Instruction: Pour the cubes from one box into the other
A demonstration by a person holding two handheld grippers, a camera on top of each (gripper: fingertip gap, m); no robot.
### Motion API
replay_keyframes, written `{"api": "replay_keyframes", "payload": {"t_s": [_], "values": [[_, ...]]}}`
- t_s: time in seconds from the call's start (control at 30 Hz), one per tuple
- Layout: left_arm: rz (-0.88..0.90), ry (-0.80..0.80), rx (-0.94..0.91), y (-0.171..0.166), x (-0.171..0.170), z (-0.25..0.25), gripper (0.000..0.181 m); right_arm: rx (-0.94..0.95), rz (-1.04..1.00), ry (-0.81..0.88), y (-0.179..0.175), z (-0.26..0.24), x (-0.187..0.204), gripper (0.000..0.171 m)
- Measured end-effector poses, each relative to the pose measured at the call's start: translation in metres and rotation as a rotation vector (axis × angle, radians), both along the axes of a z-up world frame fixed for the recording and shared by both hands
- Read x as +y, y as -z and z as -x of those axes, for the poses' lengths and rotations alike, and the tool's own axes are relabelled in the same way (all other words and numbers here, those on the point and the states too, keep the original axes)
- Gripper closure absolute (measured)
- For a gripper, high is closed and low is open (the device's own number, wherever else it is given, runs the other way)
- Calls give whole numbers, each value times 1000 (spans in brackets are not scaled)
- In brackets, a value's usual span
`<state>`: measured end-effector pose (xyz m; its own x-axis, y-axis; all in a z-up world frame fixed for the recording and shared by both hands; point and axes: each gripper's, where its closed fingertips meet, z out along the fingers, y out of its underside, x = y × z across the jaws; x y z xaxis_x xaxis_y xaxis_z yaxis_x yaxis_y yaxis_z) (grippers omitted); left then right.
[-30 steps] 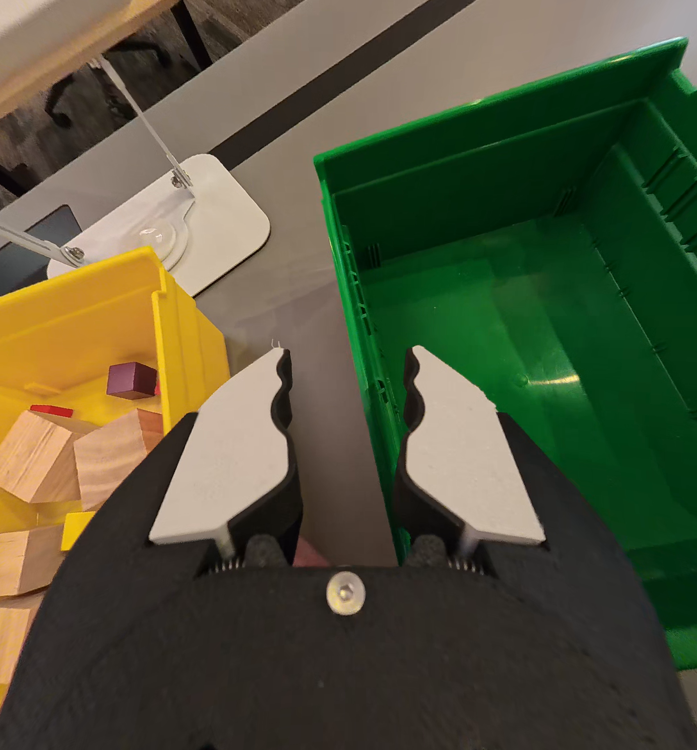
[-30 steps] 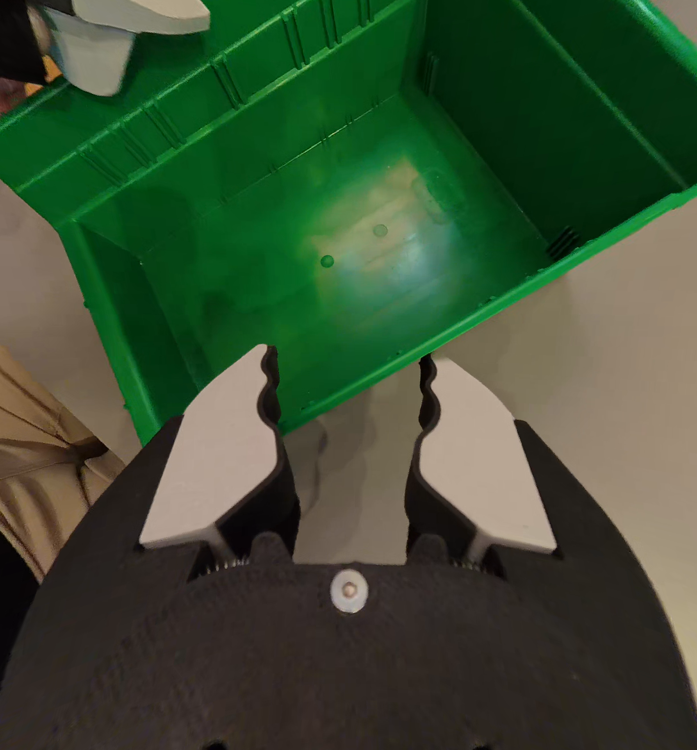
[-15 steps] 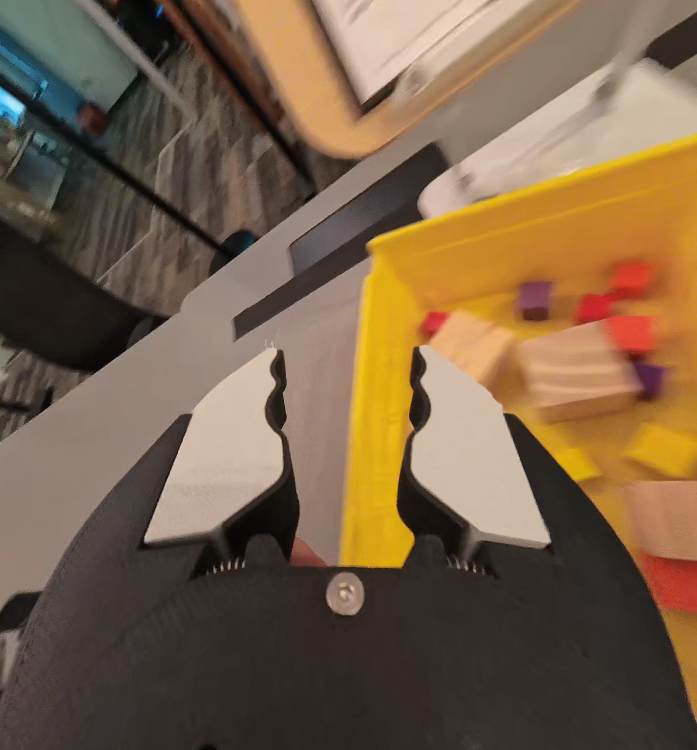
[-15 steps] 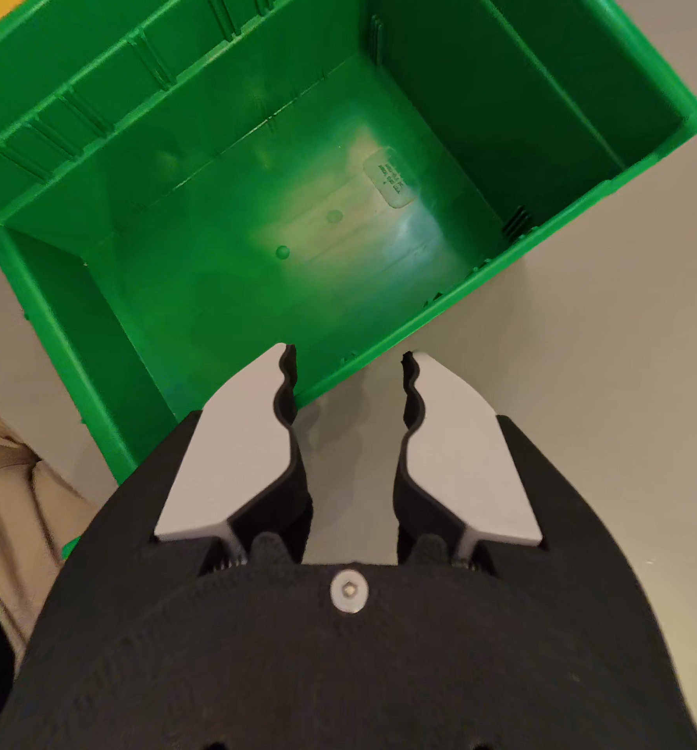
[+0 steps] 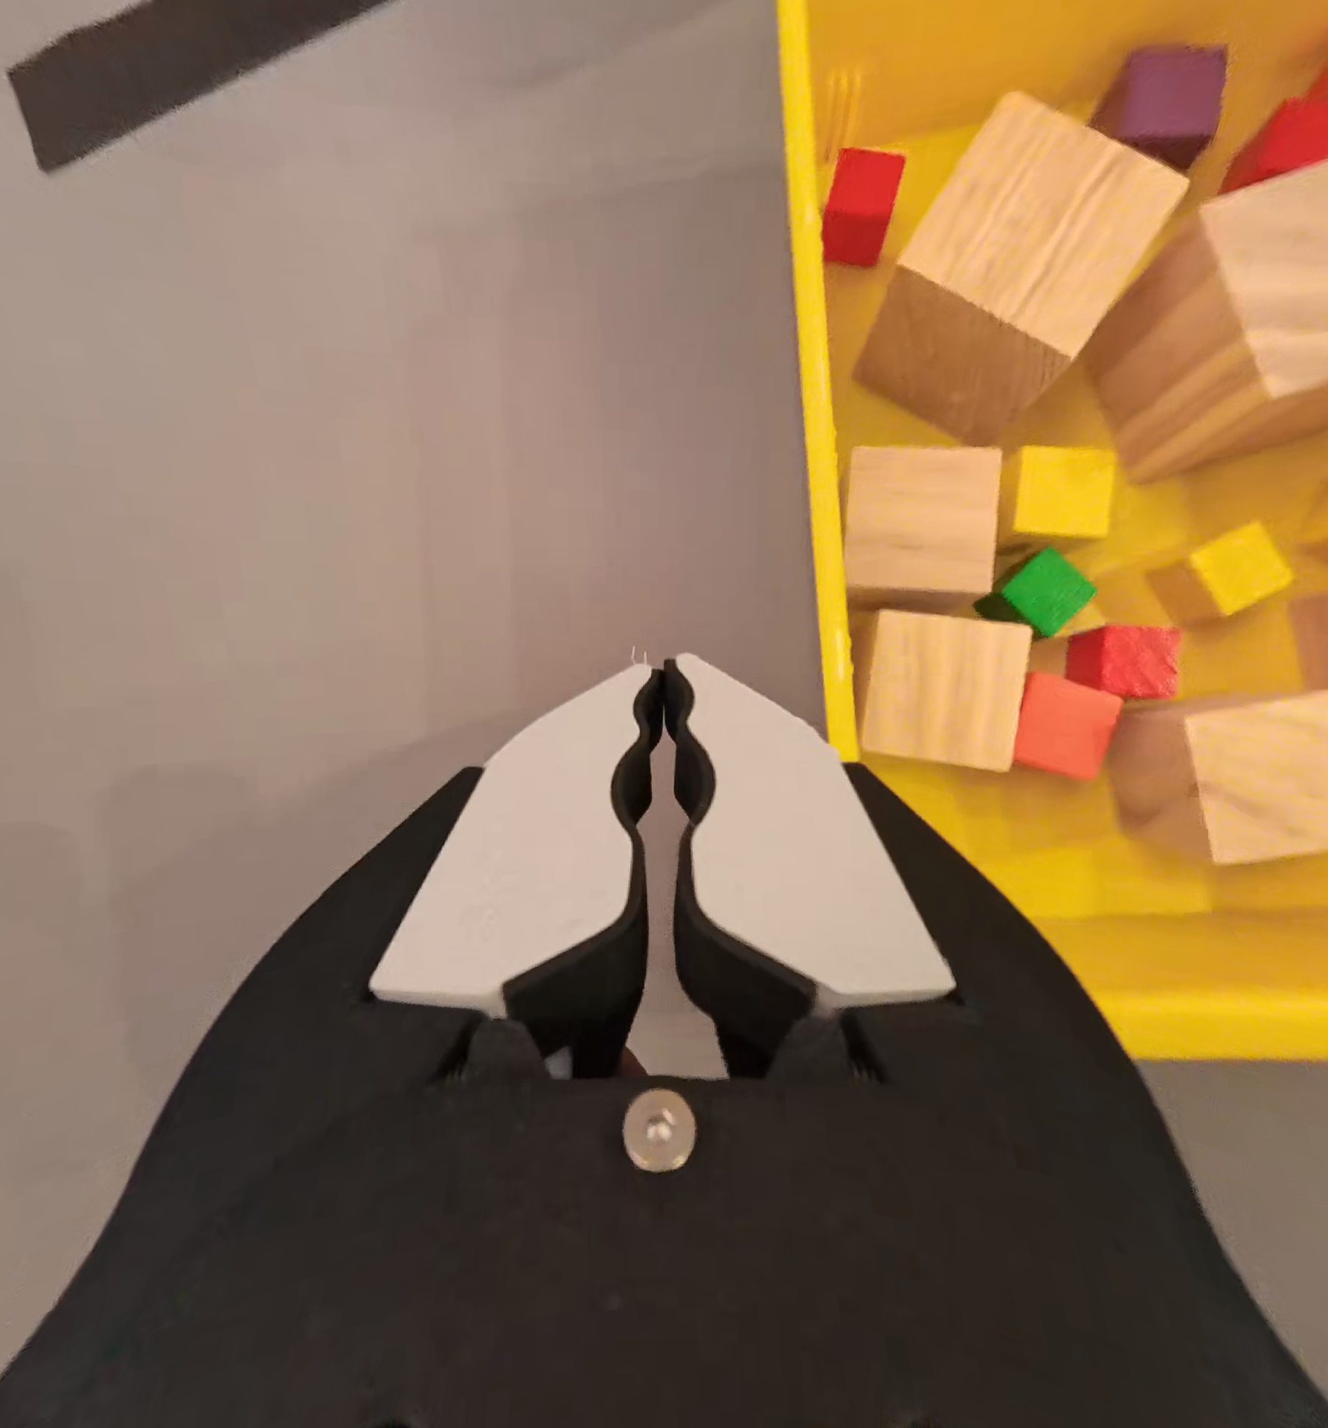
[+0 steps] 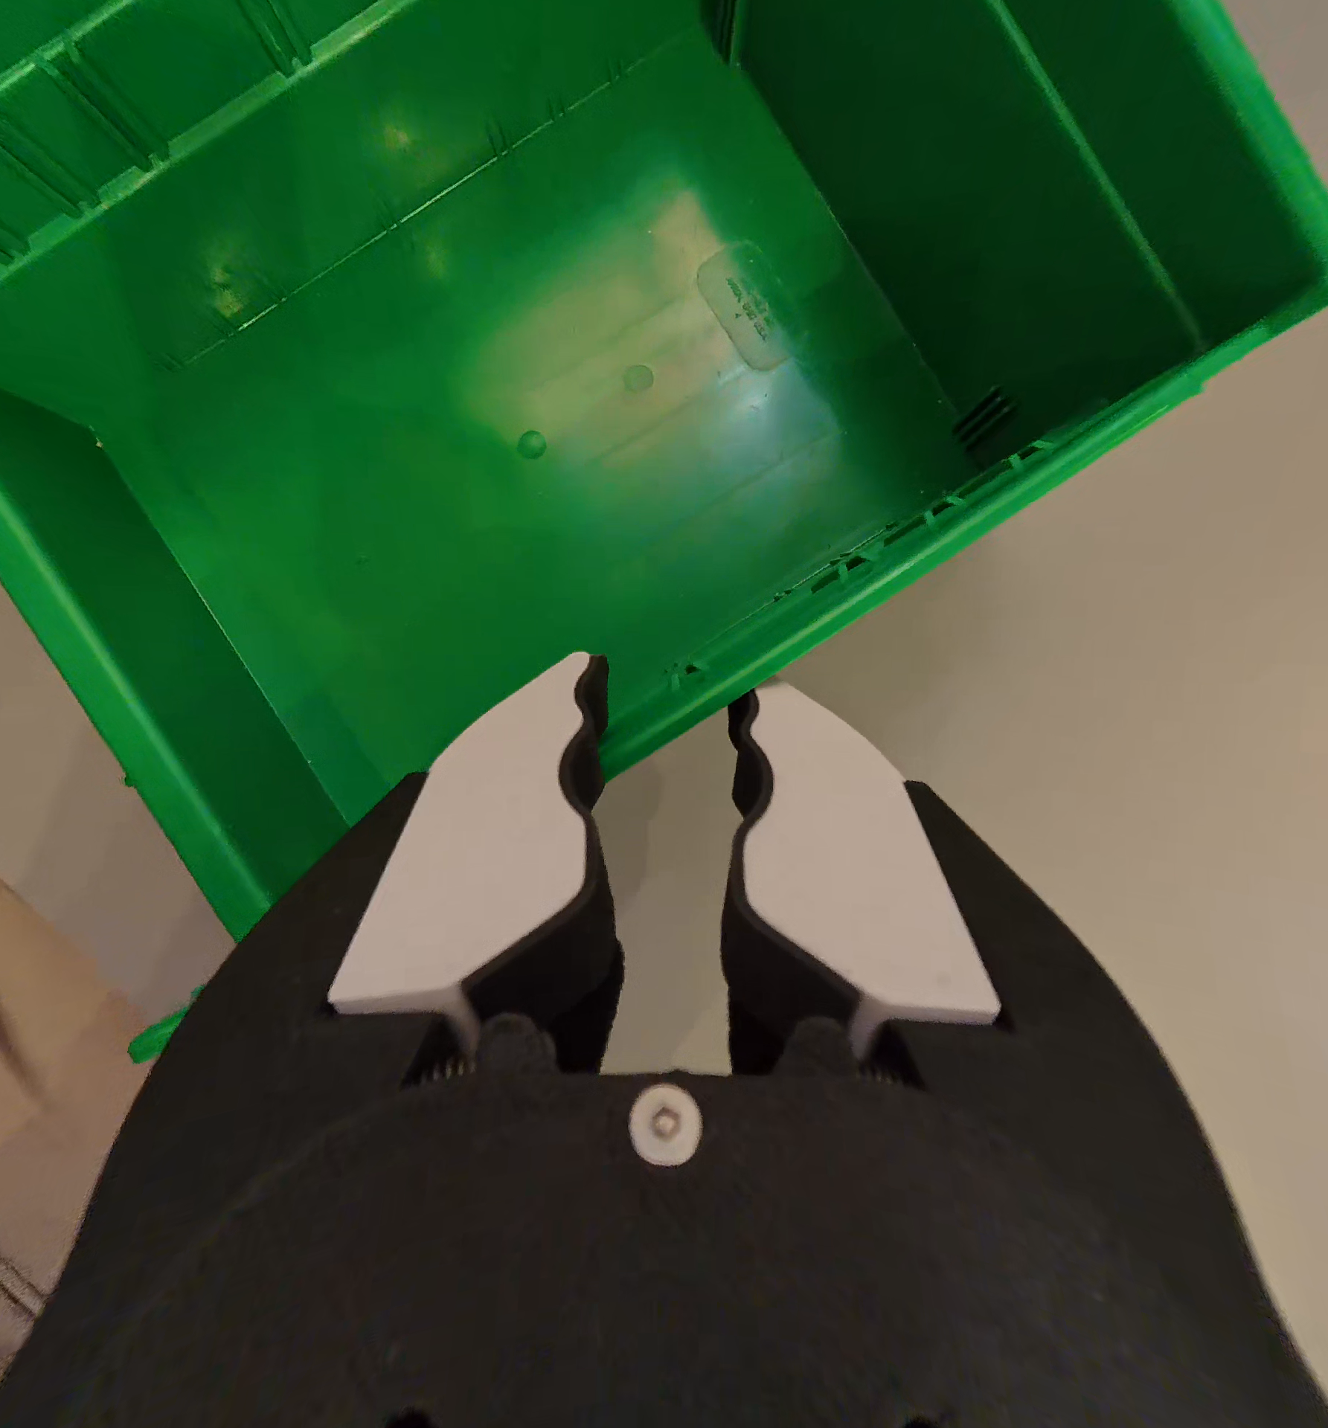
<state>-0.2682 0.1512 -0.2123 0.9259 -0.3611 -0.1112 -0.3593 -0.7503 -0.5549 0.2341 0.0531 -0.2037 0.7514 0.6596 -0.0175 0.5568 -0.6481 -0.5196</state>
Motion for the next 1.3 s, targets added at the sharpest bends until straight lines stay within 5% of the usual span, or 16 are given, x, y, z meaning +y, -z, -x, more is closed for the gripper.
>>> {"api": "replay_keyframes", "payload": {"t_s": [0.23, 0.47, 0.6, 0.67, 0.77, 0.97, 1.3], "values": [[24, 69, -50, -3, -43, -8, 181, -11, 16, -20, 0, 1, 3, 147], [-196, 64, -173, -58, -31, -28, 131, 26, 35, 23, 1, 4, 3, 150], [-98, 92, -76, -30, -32, -37, 119, 43, 22, 55, 0, 4, 3, 151], [-32, 113, -48, -12, -38, -41, 129, 51, 22, 75, 0, 4, 2, 152], [-47, 78, 51, -1, -36, -31, 170, 15, 8, 89, 0, 2, 1, 149], [-59, 1, -69, -2, -43, -27, 175, -13, 39, 122, -1, 7, -11, 127], [-64, -52, -70, -1, -71, -13, 174, -90, 52, 127, -1, 21, -49, 125]]}}
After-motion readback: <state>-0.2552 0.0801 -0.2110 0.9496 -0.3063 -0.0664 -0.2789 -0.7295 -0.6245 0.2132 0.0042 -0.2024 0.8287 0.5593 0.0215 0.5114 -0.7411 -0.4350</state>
